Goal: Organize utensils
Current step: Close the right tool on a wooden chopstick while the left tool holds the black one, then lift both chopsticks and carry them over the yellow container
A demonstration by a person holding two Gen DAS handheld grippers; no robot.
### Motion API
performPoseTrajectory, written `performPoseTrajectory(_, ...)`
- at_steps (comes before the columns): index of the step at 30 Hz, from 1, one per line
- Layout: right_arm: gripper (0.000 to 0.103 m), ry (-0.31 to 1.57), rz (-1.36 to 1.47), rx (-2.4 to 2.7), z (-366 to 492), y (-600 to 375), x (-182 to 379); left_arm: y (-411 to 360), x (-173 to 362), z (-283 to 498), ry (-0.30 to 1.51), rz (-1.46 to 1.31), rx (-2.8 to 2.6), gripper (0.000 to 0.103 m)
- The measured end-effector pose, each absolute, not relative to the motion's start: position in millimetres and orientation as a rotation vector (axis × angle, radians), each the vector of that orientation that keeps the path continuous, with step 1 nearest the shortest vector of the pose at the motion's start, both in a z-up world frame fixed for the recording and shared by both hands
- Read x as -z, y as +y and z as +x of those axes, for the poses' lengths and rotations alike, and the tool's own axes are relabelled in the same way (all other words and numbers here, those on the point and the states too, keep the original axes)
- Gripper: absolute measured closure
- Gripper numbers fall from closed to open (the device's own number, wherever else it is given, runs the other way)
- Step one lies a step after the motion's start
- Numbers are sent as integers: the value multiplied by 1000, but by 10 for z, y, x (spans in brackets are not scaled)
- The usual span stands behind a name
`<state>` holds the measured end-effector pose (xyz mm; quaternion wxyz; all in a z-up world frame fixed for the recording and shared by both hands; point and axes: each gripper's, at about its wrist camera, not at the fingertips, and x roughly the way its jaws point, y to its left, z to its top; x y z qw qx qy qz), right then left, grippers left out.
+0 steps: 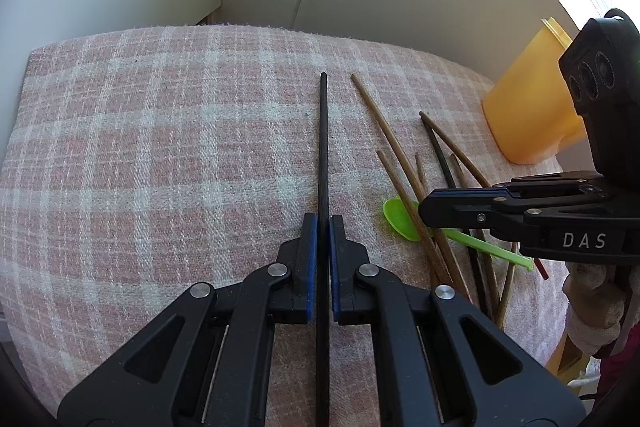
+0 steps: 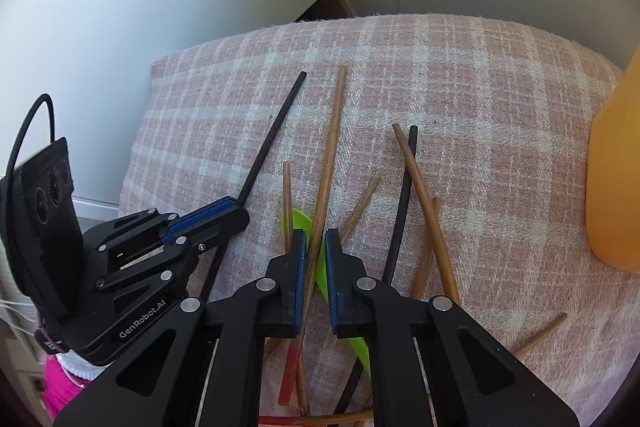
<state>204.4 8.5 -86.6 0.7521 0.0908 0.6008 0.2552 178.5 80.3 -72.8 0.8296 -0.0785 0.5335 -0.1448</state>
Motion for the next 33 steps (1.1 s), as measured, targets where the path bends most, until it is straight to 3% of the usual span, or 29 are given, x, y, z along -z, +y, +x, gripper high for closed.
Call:
performPoseTrajectory(15, 98, 1245, 191, -570, 1989, -72, 771, 1011, 683, 1595, 1114, -201, 308, 100)
performPoseTrajectory(33, 98, 929, 186, -556, 1442, -842, 40, 911, -331, 1084, 847, -163, 405, 100)
